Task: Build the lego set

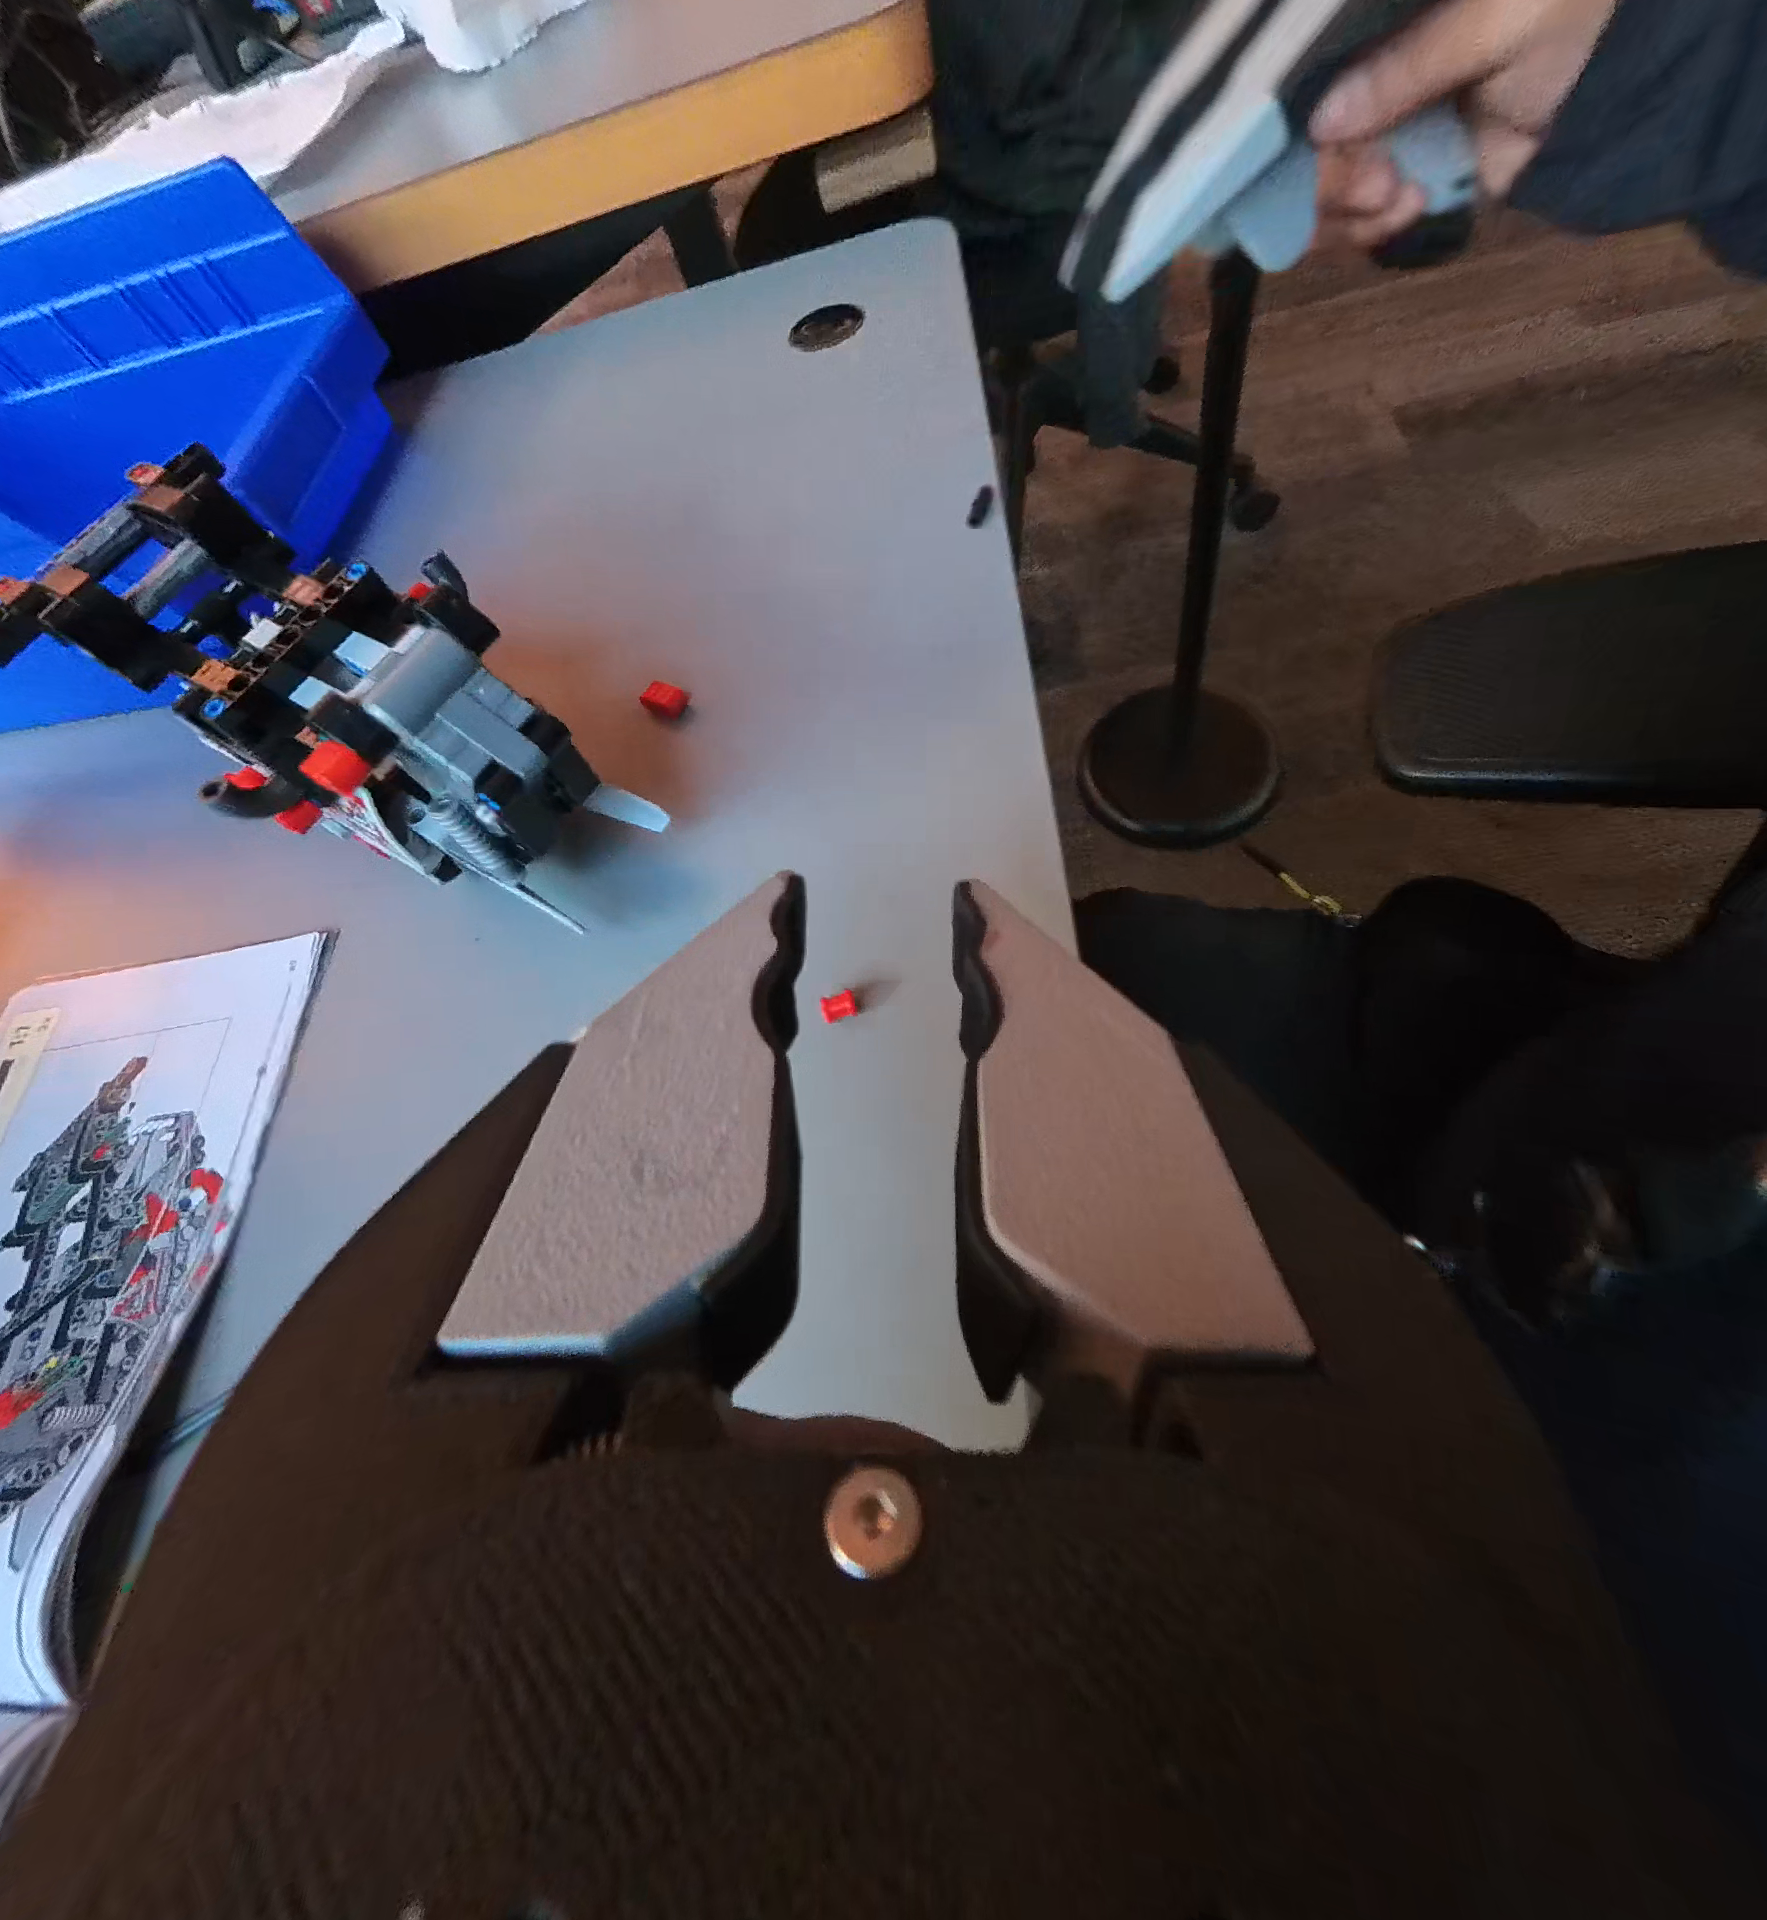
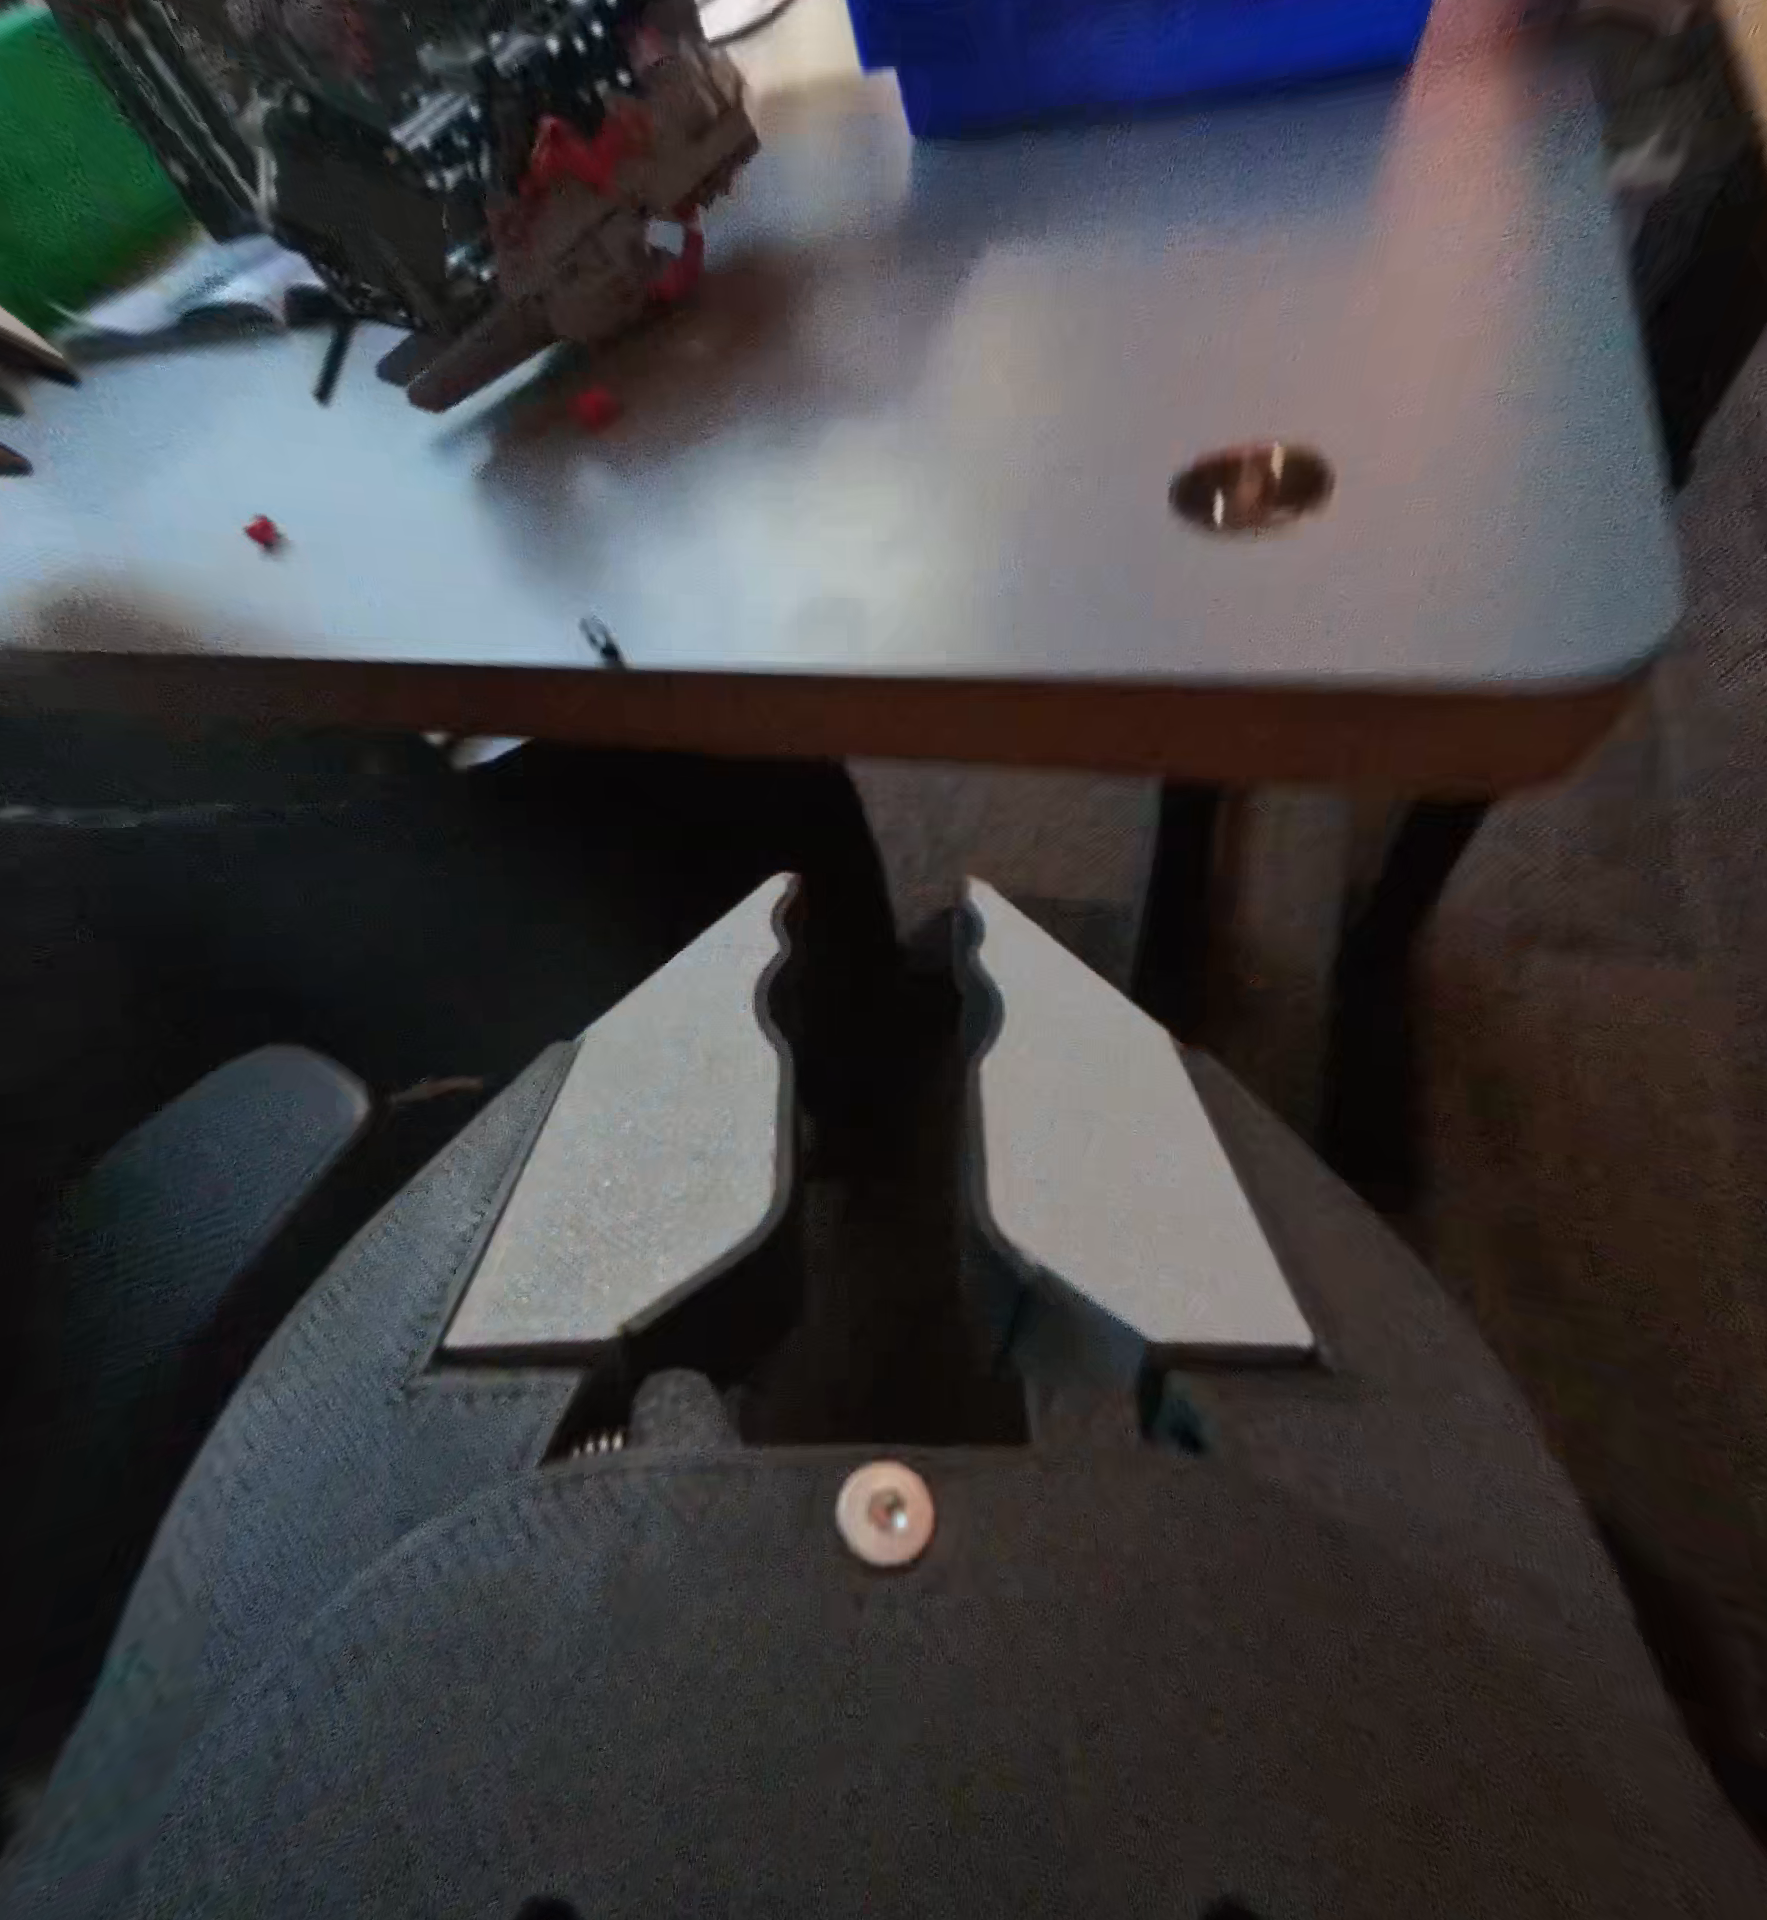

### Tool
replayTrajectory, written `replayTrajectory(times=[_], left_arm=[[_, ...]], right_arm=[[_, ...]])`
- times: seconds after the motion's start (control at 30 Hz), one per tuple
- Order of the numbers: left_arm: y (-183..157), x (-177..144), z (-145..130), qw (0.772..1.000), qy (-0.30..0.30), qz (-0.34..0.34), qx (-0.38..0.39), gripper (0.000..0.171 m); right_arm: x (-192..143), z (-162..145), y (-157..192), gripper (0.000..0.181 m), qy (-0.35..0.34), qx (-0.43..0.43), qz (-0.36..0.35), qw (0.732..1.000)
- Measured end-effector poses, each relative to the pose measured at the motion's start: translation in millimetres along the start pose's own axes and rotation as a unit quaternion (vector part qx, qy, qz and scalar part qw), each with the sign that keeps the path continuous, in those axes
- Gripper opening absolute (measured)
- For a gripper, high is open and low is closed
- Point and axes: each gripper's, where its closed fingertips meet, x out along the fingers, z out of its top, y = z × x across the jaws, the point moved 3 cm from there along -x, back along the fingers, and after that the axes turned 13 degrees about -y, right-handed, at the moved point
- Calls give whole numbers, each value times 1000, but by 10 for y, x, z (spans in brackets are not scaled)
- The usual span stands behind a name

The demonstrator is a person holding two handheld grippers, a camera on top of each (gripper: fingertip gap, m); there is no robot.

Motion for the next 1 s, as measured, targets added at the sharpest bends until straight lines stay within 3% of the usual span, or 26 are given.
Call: replayTrajectory(times=[0.07,0.13,0.17,0.27,0.37,0.47,0.6,0.77,1.0], left_arm=[[-49,-6,-10,1000,-3,-12,-9,24],[-96,49,-6,999,-8,-30,-17,24],[-107,84,8,999,-12,-33,-17,24],[-158,150,10,998,8,-40,-39,25],[-234,113,3,998,11,-46,-43,24],[-268,109,-72,998,24,-46,-38,22],[-292,83,-47,998,24,-40,-33,23],[-279,84,-100,998,30,-40,-49,23],[-232,-34,-109,998,18,-25,-53,23]], right_arm=[[-57,-490,117,16,22,123,61,990],[266,-913,292,19,34,183,128,974],[466,-970,332,25,11,205,143,968],[647,-559,438,29,-134,299,232,916],[663,-508,537,0,-84,217,237,943],[699,-355,749,0,-10,63,252,966],[575,60,832,0,-22,-112,242,964],[805,96,709,0,57,-160,236,957],[1090,141,573,0,93,-155,236,955]])
